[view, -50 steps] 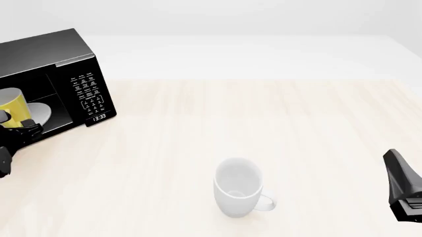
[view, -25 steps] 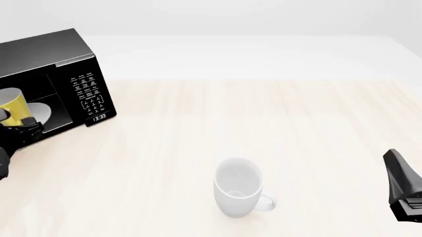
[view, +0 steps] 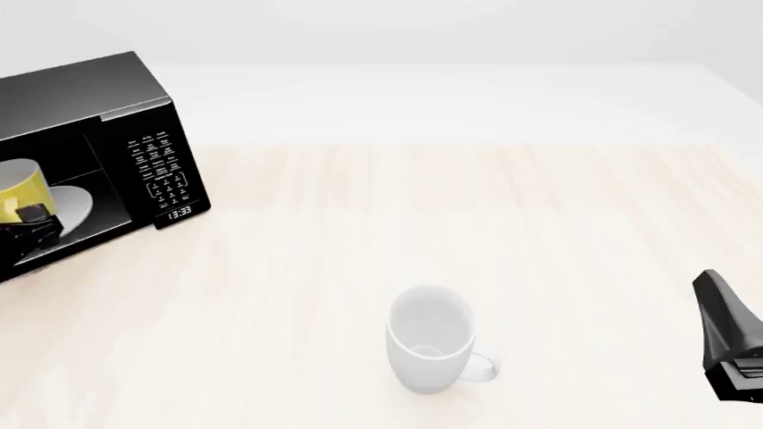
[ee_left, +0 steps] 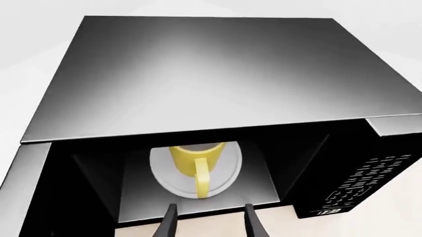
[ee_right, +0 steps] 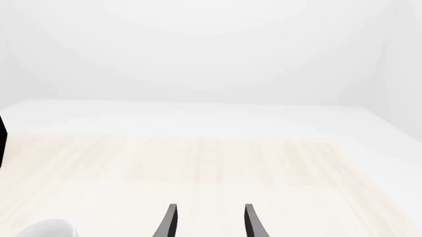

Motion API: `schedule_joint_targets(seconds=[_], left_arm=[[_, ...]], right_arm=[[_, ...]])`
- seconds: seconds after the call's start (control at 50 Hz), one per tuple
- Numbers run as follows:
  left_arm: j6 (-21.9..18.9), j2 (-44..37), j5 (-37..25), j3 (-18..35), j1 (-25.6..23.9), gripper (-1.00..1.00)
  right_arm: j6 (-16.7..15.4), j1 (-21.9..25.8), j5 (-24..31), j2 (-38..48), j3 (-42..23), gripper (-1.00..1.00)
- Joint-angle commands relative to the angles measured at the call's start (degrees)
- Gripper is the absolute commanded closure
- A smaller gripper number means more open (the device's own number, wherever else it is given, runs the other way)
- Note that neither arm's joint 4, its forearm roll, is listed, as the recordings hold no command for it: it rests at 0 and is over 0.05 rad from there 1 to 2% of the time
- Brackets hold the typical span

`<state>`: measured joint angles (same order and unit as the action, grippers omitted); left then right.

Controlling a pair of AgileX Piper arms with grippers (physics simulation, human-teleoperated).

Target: Put the yellow and white mug in the microwave and close it.

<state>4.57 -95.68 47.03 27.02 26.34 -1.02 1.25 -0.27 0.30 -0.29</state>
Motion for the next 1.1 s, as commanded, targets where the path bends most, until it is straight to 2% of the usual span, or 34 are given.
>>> schedule_joint_targets(seconds=[0.02,0.22,0.38,0.54,0.7,0.76,0.82,1.02,1.1], left_arm=[[0.45,6.01,-2.24,-2.73,-0.30,-1.00],[0.56,13.21,-6.38,-4.85,-0.52,-1.00],[-1.34,17.56,-10.19,-4.91,-0.95,-1.00],[0.32,24.96,-14.90,-6.10,-1.34,-1.00],[1.20,36.53,-24.09,-5.96,-2.37,-1.00],[1.29,38.45,-26.04,-5.78,-2.36,-1.00],[0.64,44.03,-30.97,-5.21,-2.78,-1.00],[0.91,52.47,-40.56,-3.06,-2.38,-1.00],[0.89,57.76,-48.26,-0.25,-2.33,-1.00]], right_arm=[[0.15,-0.47,0.01,-0.06,0.04,-1.00],[0.16,-0.47,0.01,-0.07,0.04,-1.00],[0.16,-0.47,0.01,-0.06,0.04,-1.00],[0.14,-0.47,0.01,-0.06,0.04,-1.00],[0.16,-0.46,0.01,-0.07,0.04,-1.00],[0.15,-0.47,0.01,-0.07,0.04,-1.00],[0.16,-0.47,0.01,-0.06,0.04,-1.00],[0.16,-0.47,0.00,-0.07,0.05,-1.00],[0.16,-0.48,0.01,-0.07,0.04,-1.00]])
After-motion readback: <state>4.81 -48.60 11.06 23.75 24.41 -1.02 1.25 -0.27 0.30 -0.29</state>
